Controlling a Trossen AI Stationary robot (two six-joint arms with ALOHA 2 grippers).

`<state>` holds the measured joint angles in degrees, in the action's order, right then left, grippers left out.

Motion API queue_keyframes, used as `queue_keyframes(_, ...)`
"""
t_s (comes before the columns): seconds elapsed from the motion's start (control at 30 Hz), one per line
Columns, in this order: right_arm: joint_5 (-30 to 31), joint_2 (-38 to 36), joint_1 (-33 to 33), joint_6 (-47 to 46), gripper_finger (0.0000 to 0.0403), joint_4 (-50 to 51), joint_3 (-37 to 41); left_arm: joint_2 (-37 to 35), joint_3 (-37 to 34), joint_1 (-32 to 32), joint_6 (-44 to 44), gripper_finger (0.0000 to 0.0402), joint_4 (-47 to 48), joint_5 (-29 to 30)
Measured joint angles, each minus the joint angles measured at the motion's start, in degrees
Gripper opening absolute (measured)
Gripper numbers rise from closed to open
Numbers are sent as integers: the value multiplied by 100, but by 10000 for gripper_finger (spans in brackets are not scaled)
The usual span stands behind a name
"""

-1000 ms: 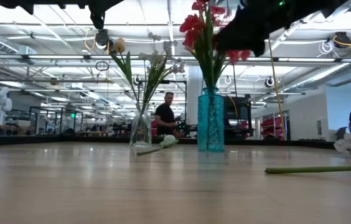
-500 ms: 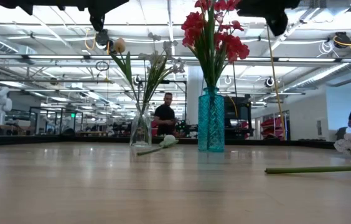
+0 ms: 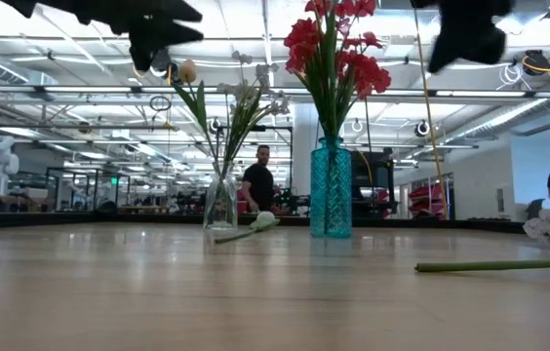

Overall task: Sort flowers into vase by color
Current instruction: Put the white tulip into the transparent vase

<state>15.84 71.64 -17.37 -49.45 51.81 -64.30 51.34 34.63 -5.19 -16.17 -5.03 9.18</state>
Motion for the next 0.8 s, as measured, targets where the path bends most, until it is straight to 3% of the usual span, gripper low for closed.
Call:
queue_keyframes(0.13,-439,107,14,-307,1,520,143,548,2,-309,-938,141,7,822)
queue_keyframes(0.23,-693,103,62,-247,0,644,351,1048,218,-335,-1342,138,270,921)
queue_keyframes(0.53,-1426,-274,383,388,0,522,1172,2922,2074,73,-1691,105,1937,1059)
queue_keyframes(0.63,-1449,-456,393,540,0,514,1292,3494,2513,325,-2718,101,2575,852)
queue_keyframes(0.8,-1448,-745,393,808,0,487,1319,4274,2636,600,-4191,100,3177,-67)
